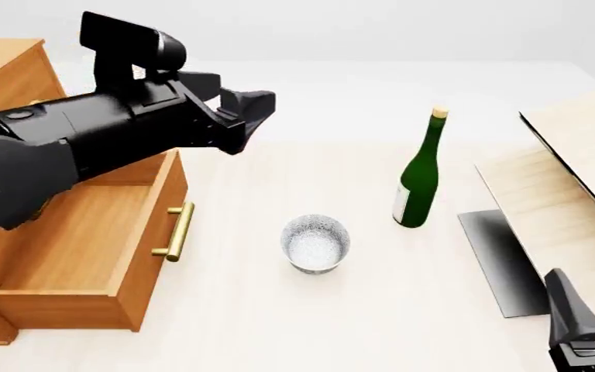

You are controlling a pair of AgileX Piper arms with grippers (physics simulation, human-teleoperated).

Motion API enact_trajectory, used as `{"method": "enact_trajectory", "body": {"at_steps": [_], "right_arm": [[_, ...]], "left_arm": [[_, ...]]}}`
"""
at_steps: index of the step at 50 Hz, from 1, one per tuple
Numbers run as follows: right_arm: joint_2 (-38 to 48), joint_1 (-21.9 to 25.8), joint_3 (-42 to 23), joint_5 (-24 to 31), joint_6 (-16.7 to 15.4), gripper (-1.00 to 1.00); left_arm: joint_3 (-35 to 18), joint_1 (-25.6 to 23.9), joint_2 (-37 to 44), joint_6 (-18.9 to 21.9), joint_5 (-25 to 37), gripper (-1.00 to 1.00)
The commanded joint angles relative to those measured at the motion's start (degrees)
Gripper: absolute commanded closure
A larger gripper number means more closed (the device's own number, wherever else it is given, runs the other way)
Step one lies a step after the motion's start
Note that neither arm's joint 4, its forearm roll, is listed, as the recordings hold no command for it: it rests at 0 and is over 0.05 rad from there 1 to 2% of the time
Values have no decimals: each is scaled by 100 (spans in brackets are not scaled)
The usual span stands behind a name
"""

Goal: Put the bowl in the bottom drawer of the cabinet.

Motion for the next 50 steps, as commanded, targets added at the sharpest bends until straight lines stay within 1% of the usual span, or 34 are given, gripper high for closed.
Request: {"method": "enact_trajectory", "body": {"at_steps": [1, 10, 13, 17, 18, 27, 31, 36, 45, 50], "right_arm": [[0, 0, 0, 0, 0, -100], [0, 0, 0, 0, 0, -100], [0, 0, 0, 1, 0, -100], [0, 1, 0, 0, 0, -100], [0, 0, 0, -1, 0, -100], [0, 0, 0, 0, 0, -100], [0, 1, 0, 0, 1, -100], [0, 0, 0, -1, 0, -100], [0, -1, 0, 1, 1, -100], [0, 0, 0, 0, 2, -100]], "left_arm": [[-507, 79, 535, -26, 416, -100], [-799, 173, 888, -23, 710, -100], [-790, 245, 1017, -38, 780, -100], [-776, 218, 1130, -108, 860, -100], [-839, 242, 1181, -124, 922, -100], [-1079, -55, 1562, -342, 1089, -100], [-1108, -144, 1688, -385, 1129, -100], [-1165, -172, 1778, -423, 1182, -100], [-1199, -411, 1976, -623, 1204, -100], [-1266, -428, 2080, -628, 1233, -100]]}}
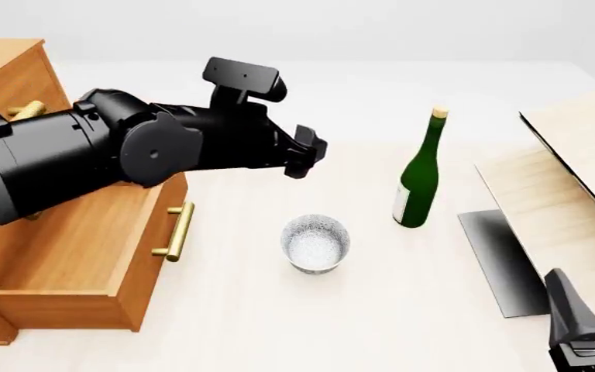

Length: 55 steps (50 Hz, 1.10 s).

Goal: Put the bowl in the bottom drawer of the cabinet.

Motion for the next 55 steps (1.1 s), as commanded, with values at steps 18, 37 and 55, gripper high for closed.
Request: {"method": "enact_trajectory", "body": {"at_steps": [18, 37, 55], "right_arm": [[0, 0, 0, 1, 0, -100], [0, 0, 0, -1, -1, -100], [0, 0, 0, 0, -1, -100]], "left_arm": [[-182, -533, 670, -489, 139, -100], [-653, -520, 1227, -506, 414, -100], [-724, -510, 1656, -667, 504, -100]]}}
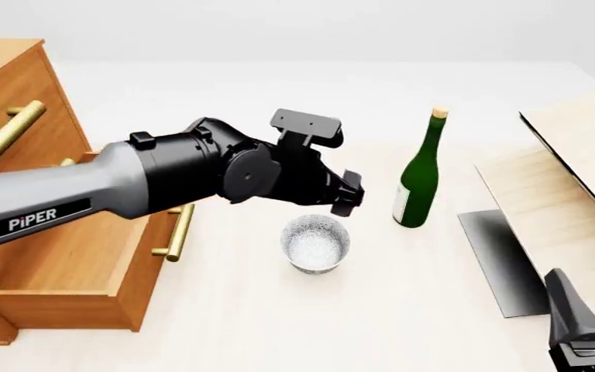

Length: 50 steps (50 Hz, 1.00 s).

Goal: Put the bowl in the bottom drawer of the cabinet.

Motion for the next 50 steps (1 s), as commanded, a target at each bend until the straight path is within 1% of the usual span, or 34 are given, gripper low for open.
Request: {"method": "enact_trajectory", "body": {"at_steps": [1, 3, 8, 21, 26, 42, 50], "right_arm": [[0, 0, 0, 1, 0, -100], [0, 0, 0, -1, 1, -100], [0, 0, 0, 0, 0, -100], [0, -1, 0, 1, 1, -100], [0, 0, 0, 0, 0, -100], [0, -1, 0, 0, 1, -100], [0, 0, 0, 0, -1, -100]], "left_arm": [[-35, -82, 269, -133, 38, -100], [-90, -24, 333, -103, 88, -100], [-200, -77, 450, -133, 199, -100], [-413, 26, 715, -91, 252, -100], [-397, -46, 764, -141, 215, -100], [-396, 38, 1060, -239, 114, -100], [-493, 90, 1213, -253, 110, -100]]}}
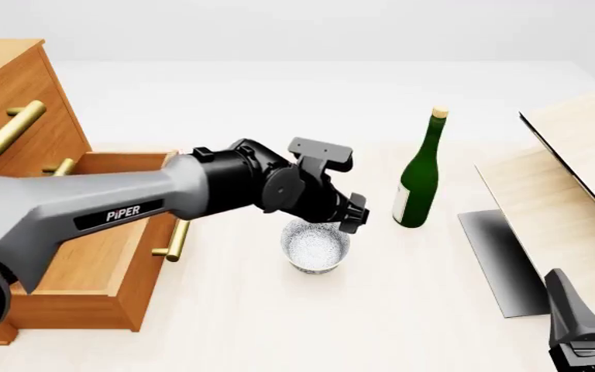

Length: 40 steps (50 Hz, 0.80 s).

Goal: Put the bowl in the bottom drawer of the cabinet.

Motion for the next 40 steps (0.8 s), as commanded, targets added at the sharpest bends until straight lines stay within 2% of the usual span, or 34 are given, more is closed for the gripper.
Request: {"method": "enact_trajectory", "body": {"at_steps": [1, 26, 40], "right_arm": [[0, 0, 0, 1, 0, -100], [0, -1, 0, 1, 0, -100], [0, 0, 0, 1, 0, -100]], "left_arm": [[-84, 32, 223, -51, -38, -100], [-276, -34, 596, -202, -173, -100], [-197, -86, 684, -288, -293, -100]]}}
